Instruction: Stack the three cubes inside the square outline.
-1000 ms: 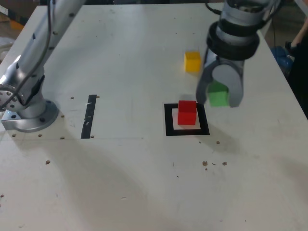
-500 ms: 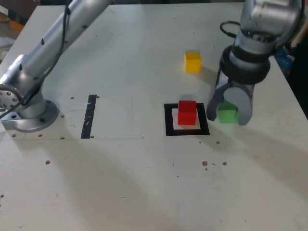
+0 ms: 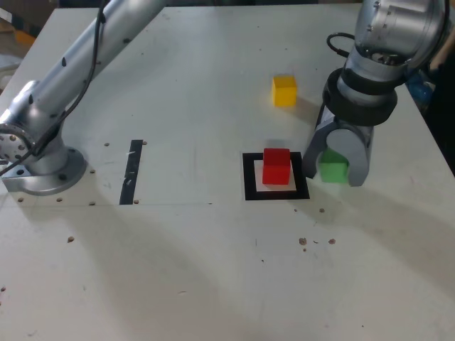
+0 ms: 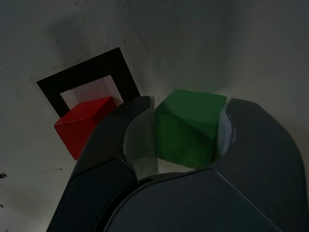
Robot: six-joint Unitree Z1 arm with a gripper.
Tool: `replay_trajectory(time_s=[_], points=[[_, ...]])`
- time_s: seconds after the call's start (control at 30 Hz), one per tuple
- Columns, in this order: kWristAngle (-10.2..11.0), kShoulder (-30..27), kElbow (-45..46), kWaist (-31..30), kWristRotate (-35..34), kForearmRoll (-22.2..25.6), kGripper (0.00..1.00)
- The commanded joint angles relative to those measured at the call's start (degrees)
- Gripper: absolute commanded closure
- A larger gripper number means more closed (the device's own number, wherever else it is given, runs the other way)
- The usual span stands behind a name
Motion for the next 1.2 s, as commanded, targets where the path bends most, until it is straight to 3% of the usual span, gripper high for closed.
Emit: replay_trajectory(time_s=[0.0,0.3,0.53,0.63,0.77,0.97,1.17], points=[[-0.23,0.20,-0.39,-0.10,0.36,0.11,0.12],[0.97,-1.16,-0.44,-0.09,0.45,1.24,0.01],[8.96,-8.57,4.42,4.96,0.91,4.37,0.01],[10.57,-12.66,10.71,10.91,1.52,2.67,0.01],[9.31,-16.76,19.84,20.25,3.77,-4.21,0.01],[3.79,-17.00,29.03,30.03,8.87,-17.41,0.01],[3.87,-14.97,26.67,32.63,10.19,-17.89,0.02]])
